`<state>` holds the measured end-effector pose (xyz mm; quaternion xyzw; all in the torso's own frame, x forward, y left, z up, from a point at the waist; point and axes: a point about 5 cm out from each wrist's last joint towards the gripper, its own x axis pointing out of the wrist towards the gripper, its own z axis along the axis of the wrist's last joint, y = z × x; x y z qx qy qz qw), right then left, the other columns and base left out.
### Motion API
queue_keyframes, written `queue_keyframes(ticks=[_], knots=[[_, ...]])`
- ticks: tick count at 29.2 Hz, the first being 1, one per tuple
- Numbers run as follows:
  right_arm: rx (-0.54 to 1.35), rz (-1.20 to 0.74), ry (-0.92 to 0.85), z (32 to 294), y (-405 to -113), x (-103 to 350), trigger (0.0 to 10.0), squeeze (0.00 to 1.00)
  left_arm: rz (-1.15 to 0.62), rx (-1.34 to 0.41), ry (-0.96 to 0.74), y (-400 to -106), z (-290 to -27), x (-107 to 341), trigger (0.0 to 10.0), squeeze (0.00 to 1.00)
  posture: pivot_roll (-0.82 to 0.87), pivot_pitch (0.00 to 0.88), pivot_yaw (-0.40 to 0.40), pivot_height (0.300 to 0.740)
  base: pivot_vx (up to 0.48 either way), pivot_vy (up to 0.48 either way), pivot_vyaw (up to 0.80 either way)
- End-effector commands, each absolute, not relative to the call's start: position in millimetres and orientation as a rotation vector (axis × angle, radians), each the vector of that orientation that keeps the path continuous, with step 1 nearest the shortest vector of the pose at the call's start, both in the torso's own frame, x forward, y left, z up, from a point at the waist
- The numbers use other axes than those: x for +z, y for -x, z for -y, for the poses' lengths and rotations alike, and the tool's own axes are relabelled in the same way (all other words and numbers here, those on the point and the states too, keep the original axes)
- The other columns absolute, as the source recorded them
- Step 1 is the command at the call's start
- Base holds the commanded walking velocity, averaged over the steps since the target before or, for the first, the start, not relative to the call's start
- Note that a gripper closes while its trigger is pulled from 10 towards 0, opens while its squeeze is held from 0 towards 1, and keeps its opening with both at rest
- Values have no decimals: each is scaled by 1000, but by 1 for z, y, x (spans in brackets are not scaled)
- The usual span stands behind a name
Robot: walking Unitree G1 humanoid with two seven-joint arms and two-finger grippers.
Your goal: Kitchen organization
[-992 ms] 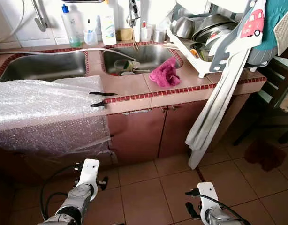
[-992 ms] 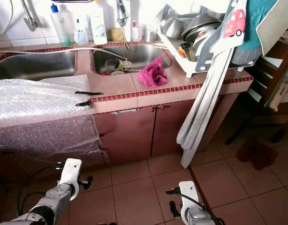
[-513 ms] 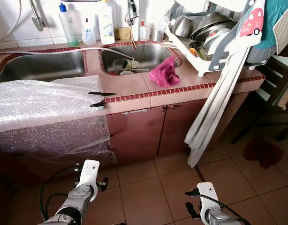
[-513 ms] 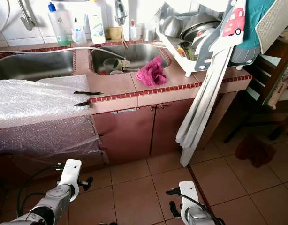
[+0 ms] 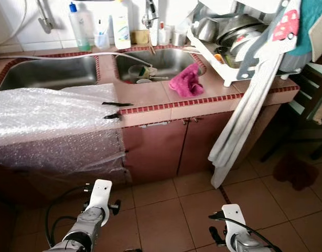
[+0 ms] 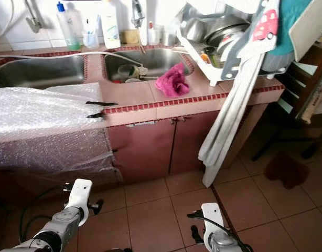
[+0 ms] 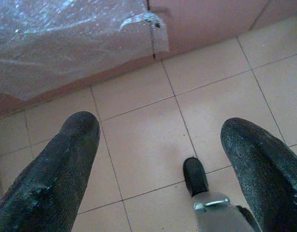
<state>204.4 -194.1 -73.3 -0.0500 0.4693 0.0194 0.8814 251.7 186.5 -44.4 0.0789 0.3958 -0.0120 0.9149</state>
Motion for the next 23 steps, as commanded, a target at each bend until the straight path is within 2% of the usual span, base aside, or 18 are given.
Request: queue_keyframes(ticks=[1,20,23], knots=[[56,-977,108,190,-206,-73,10000,0,-829,-19,-171,-250,-190,-46,10000,0,22,0,-8,740,0,405,0],[68,-978,123,190,-205,-74,10000,0,-829,-32,-206,-250,-191,-45,10000,0,25,0,-3,740,0,403,0],[72,-977,128,189,-205,-74,10000,0,-809,-46,-221,-252,-190,-44,10000,0,27,0,-4,740,0,104,0]])
